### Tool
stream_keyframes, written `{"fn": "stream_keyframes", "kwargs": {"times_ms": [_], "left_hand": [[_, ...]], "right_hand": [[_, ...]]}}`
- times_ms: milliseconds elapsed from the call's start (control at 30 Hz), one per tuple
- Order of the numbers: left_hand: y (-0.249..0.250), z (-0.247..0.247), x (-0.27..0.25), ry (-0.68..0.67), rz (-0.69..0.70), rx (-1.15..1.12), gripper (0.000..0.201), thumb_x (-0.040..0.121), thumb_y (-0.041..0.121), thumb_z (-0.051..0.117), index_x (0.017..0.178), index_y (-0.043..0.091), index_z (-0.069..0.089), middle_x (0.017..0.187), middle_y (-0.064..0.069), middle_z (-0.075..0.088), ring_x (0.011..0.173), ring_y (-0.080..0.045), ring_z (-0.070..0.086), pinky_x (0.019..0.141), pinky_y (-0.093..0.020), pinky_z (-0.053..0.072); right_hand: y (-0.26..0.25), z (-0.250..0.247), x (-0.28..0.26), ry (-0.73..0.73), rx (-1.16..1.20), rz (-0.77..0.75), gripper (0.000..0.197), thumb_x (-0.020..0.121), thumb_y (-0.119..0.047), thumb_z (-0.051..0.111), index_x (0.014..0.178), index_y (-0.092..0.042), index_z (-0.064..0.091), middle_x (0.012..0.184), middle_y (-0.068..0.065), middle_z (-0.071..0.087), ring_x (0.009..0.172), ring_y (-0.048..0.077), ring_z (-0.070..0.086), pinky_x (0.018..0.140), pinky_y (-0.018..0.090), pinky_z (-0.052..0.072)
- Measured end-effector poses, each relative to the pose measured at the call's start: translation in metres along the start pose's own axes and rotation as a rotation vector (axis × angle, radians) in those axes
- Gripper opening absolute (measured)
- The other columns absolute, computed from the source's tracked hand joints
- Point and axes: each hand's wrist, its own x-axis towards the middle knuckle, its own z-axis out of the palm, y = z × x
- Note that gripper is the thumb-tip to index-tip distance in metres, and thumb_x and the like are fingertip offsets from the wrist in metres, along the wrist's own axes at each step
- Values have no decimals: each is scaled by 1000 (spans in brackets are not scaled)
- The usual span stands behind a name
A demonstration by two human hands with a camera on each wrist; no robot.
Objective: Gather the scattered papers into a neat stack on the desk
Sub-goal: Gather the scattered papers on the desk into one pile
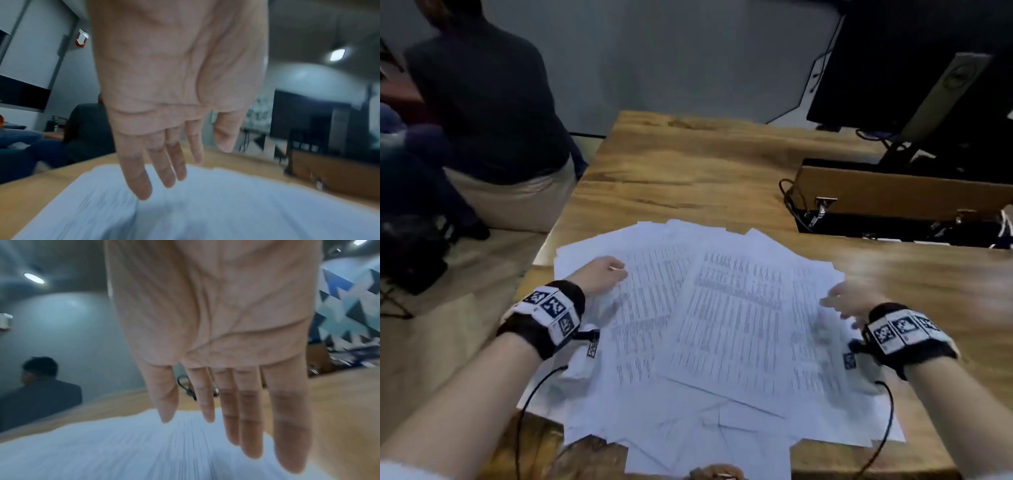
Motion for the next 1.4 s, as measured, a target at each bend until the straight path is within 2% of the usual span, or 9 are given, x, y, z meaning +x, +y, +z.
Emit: {"fn": "stream_keyframes", "kwargs": {"times_ms": [133, 267, 400, 533, 700, 833, 1000, 1167, 1400], "left_hand": [[-11, 10, 7, -53, -151, 242, 47, 93, 35, 48, 123, -2, 49, 141, -22, 45, 124, -35, 49, 90, -33, 40], [-21, 20, 5, -8, -301, 258, 80, 86, 43, 58, 141, -5, 26, 153, -27, 11, 129, -43, 41, 91, -38, 40], [-24, 27, 13, 5, -306, 111, 82, 81, 36, 67, 137, -10, 28, 133, -28, 47, 111, -39, 56, 76, -35, 46], [-19, 38, 16, -39, -240, -123, 72, 89, 11, 56, 144, -9, 14, 65, -15, 55, 55, -26, 54, 36, -20, 42], [-13, 52, 14, -5, -193, -303, 69, 95, 19, 45, 148, 6, 2, 117, -19, 52, 101, -35, 57, 88, -45, 49], [-13, 52, 6, -15, -162, -383, 66, 93, 40, 45, 144, 19, 8, 116, -18, 57, 93, -34, 56, 83, -43, 50], [-33, 54, 2, 81, -39, -265, 57, 89, 17, 57, 134, 17, 23, 128, -11, 53, 99, -31, 58, 74, -37, 51], [-45, 53, -1, 112, 27, -411, 48, 93, 11, 50, 134, 22, 28, 148, -9, 38, 126, -32, 48, 104, -47, 41], [-33, 60, -4, 71, 62, -430, 54, 97, 13, 38, 144, 20, 12, 153, -4, 30, 116, -26, 47, 92, -36, 39]], "right_hand": [[8, 30, 16, -56, -23, 48, 41, 88, -39, 57, 65, -4, 53, 67, 7, 53, 57, 18, 48, 68, 31, 43], [4, 49, 21, 52, -83, 67, 54, 81, -51, 60, 53, -9, 42, 58, 6, 46, 57, 18, 44, 63, 32, 42], [-18, 59, 11, 23, -38, 100, 46, 78, -44, 67, 65, -7, 43, 103, 18, 47, 82, 24, 44, 50, 28, 30], [-42, 78, 14, 31, -5, 67, 55, 79, -38, 67, 109, 5, 50, 131, 23, 41, 97, 31, 44, 65, 29, 38], [-65, 102, 15, -15, 49, -32, 44, 76, -40, 69, 67, -16, 33, 73, 6, 31, 70, 23, 40, 55, 26, 30], [-78, 114, 4, -165, 301, -154, 55, 83, -27, 66, 127, -2, 44, 116, 13, 50, 96, 26, 58, 76, 29, 50], [-50, 92, 9, 129, 285, -83, 36, 87, -14, 53, 121, -2, 53, 119, 11, 55, 90, 26, 58, 74, 32, 48], [3, 69, 14, 322, 52, 288, 58, 85, -32, 58, 128, 3, 41, 136, 23, 34, 128, 37, 33, 103, 46, 35], [-10, 76, 13, 238, 145, 200, 57, 78, -37, 63, 115, 4, 47, 107, 22, 45, 75, 29, 50, 56, 32, 46]]}}
